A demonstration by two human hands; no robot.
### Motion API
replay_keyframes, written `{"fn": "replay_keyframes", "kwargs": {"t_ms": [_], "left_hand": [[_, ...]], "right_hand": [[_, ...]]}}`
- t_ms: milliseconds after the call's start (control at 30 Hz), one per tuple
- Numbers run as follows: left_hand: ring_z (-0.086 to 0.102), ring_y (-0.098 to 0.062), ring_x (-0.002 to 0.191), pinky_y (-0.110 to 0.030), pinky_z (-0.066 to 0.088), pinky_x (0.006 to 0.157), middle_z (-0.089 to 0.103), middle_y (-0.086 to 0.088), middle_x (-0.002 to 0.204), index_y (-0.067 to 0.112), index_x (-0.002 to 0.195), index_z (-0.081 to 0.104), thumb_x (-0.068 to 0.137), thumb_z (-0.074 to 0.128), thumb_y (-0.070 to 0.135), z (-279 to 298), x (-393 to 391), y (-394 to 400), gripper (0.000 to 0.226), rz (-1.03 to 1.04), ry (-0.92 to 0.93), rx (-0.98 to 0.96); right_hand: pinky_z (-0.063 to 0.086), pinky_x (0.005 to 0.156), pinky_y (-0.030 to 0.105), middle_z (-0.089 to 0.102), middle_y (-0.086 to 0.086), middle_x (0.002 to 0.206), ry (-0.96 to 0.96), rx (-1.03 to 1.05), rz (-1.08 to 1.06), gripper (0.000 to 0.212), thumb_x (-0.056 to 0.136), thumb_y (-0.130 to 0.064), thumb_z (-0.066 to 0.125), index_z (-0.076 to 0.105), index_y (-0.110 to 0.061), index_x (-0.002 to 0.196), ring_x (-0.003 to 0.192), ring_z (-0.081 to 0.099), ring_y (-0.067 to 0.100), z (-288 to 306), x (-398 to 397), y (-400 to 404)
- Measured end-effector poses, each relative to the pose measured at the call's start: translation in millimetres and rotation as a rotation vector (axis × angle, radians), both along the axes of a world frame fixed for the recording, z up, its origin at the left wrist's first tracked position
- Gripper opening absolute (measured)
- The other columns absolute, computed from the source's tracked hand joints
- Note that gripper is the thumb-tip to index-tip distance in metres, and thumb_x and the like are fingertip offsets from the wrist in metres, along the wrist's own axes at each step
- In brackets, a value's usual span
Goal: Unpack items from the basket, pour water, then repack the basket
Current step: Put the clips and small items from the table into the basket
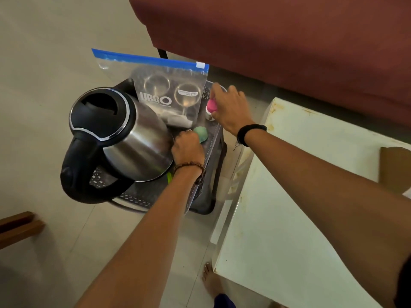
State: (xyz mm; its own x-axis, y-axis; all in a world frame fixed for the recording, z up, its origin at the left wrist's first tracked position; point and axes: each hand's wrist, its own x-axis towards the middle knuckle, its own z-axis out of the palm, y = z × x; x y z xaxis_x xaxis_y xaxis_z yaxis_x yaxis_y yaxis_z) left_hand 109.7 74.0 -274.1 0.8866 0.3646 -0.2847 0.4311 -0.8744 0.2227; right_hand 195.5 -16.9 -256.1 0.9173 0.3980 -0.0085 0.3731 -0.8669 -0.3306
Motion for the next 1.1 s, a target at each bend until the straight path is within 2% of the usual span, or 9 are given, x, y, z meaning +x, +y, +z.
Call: {"fn": "replay_keyframes", "kwargs": {"t_ms": [167, 267, 433, 533, 600, 733, 833, 1000, 1100], "left_hand": [[0.053, -0.034, 0.109, -0.042, 0.047, 0.08, 0.051, -0.019, 0.119, -0.001, 0.111, 0.048, 0.093, 0.043, 0.013, -13, -9, 2, 0.023, -0.048, -0.017, 0.031], [0.052, -0.034, 0.107, -0.042, 0.047, 0.08, 0.049, -0.019, 0.118, -0.001, 0.11, 0.049, 0.092, 0.047, 0.019, -5, -15, -1, 0.027, -0.062, -0.079, -0.027], [0.055, -0.033, 0.094, -0.042, 0.047, 0.079, 0.056, -0.018, 0.104, 0.0, 0.097, 0.056, 0.09, 0.049, 0.012, 33, -41, -24, 0.016, -0.071, -0.405, -0.197], [0.058, -0.025, 0.079, -0.03, 0.046, 0.073, 0.06, -0.014, 0.089, 0.005, 0.088, 0.059, 0.088, 0.054, 0.007, 53, -77, -57, 0.006, -0.142, -0.554, -0.272], [0.056, -0.018, 0.076, -0.024, 0.047, 0.07, 0.061, -0.009, 0.087, 0.007, 0.088, 0.06, 0.088, 0.056, 0.008, 55, -103, -89, 0.004, -0.161, -0.494, -0.343], [0.051, -0.007, 0.077, -0.014, 0.041, 0.074, 0.063, -0.004, 0.089, 0.009, 0.091, 0.061, 0.087, 0.058, 0.012, 39, -148, -162, 0.006, -0.204, -0.325, -0.408], [0.058, -0.012, 0.081, -0.016, 0.043, 0.071, 0.062, -0.002, 0.09, 0.013, 0.092, 0.057, 0.087, 0.055, 0.014, 27, -175, -225, 0.005, -0.32, -0.177, -0.425], [0.061, -0.016, 0.086, -0.032, 0.055, 0.071, 0.062, -0.002, 0.09, 0.014, 0.093, 0.056, 0.089, 0.051, 0.017, 18, -210, -350, 0.006, -0.565, -0.072, -0.401], [0.06, -0.014, 0.084, -0.028, 0.053, 0.07, 0.061, 0.0, 0.09, 0.016, 0.091, 0.054, 0.089, 0.052, 0.017, 15, -235, -447, 0.003, -0.633, -0.026, -0.448]], "right_hand": [[0.035, 0.083, 0.034, 0.06, 0.013, 0.112, 0.02, -0.008, -0.005, 0.031, 0.085, -0.009, 0.058, 0.049, -0.01, 0.114, 0.104, 0.046, 0.028, -9, -1, 0], [0.036, 0.082, 0.032, 0.06, 0.008, 0.116, 0.001, 0.101, -0.037, 0.03, 0.084, -0.011, 0.059, 0.051, -0.013, 0.113, 0.103, 0.047, 0.025, -5, -12, -2], [0.038, 0.083, 0.026, 0.063, 0.006, 0.11, -0.046, 0.379, -0.146, 0.02, 0.088, -0.019, 0.056, 0.058, -0.014, 0.107, 0.099, 0.052, 0.019, 16, -68, -33], [0.041, 0.075, 0.019, 0.065, 0.002, 0.099, 0.003, 0.494, -0.239, 0.01, 0.089, -0.019, 0.056, 0.06, -0.015, 0.097, 0.087, 0.05, 0.009, 25, -115, -69], [0.037, 0.068, 0.01, 0.066, -0.002, 0.096, 0.041, 0.512, -0.314, 0.01, 0.089, -0.019, 0.058, 0.061, -0.018, 0.098, 0.08, 0.045, 0.002, 26, -145, -103], [0.035, 0.069, 0.009, 0.067, -0.009, 0.094, 0.118, 0.506, -0.49, 0.013, 0.089, -0.018, 0.057, 0.062, -0.021, 0.1, 0.078, 0.046, 0.001, 16, -204, -185], [0.036, 0.067, 0.003, 0.062, -0.017, 0.087, 0.155, 0.501, -0.614, 0.014, 0.089, -0.019, 0.056, 0.062, -0.023, 0.101, 0.074, 0.046, -0.002, 8, -247, -259], [0.04, 0.064, 0.008, 0.058, -0.02, 0.085, 0.194, 0.486, -0.787, 0.012, 0.09, -0.023, 0.055, 0.061, -0.025, 0.1, 0.075, 0.052, 0.0, -7, -316, -390], [0.043, 0.065, 0.011, 0.058, -0.022, 0.085, 0.213, 0.465, -0.909, 0.012, 0.09, -0.024, 0.054, 0.061, -0.026, 0.099, 0.075, 0.054, 0.001, -15, -359, -480]]}}
